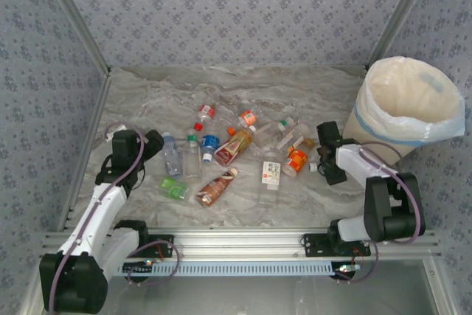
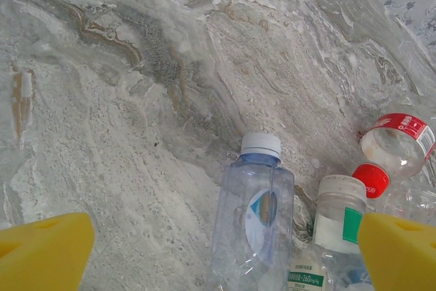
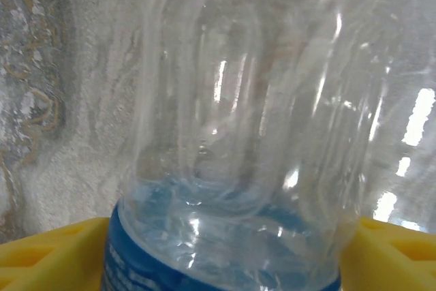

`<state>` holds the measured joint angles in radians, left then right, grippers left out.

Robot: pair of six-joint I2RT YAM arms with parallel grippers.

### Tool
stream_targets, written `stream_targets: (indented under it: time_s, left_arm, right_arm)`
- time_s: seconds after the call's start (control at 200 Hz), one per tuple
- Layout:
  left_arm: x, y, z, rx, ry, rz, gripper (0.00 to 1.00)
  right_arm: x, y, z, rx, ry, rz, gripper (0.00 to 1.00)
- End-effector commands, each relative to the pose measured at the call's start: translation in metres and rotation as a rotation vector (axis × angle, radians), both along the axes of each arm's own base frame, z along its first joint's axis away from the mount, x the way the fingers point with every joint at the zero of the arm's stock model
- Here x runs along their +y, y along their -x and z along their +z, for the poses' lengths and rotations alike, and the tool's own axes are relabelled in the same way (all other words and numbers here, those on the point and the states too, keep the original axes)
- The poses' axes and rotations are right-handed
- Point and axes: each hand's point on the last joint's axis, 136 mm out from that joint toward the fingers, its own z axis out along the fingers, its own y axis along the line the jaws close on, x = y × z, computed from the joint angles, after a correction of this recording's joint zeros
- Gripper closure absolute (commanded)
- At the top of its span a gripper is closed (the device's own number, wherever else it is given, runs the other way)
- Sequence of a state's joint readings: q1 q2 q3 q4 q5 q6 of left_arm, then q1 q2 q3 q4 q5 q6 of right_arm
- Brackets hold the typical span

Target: Put the plastic bottles in the bin

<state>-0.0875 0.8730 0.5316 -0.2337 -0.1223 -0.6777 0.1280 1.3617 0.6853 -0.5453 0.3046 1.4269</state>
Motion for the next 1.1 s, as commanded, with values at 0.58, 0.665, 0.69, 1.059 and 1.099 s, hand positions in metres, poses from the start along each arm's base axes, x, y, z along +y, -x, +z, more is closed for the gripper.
stream_targets:
  time_s: [0.58, 0.665, 0.69, 1.059, 1.099]
  left_arm:
    - [-0.013, -0.015, 0.006, -0.01, 0.022, -0.064, 0.01]
    - [-0.014, -0.016, 0.008, -0.015, 0.034, -0.066, 0.01]
    - [-0.014, -0.016, 0.008, -0.016, 0.036, -0.066, 0.01]
    - [-0.01, -0.01, 0.01, 0.024, 0.051, -0.019, 0.01]
    - [-0.008, -0.009, 0.01, 0.031, 0.046, -0.009, 0.0]
  right_arm:
    - [0.039, 0.02, 0.062, -0.142, 0.355, 0.545, 0.63]
    - [0.06, 0.006, 0.09, -0.271, 0.375, 0.654, 0.63]
    - [0.067, 0.002, 0.099, -0.306, 0.382, 0.684, 0.63]
    - [0.126, -0.058, 0.283, -0.669, 0.6, 1.014, 0.62]
    - [0.126, -0.064, 0.302, -0.692, 0.627, 1.026, 0.62]
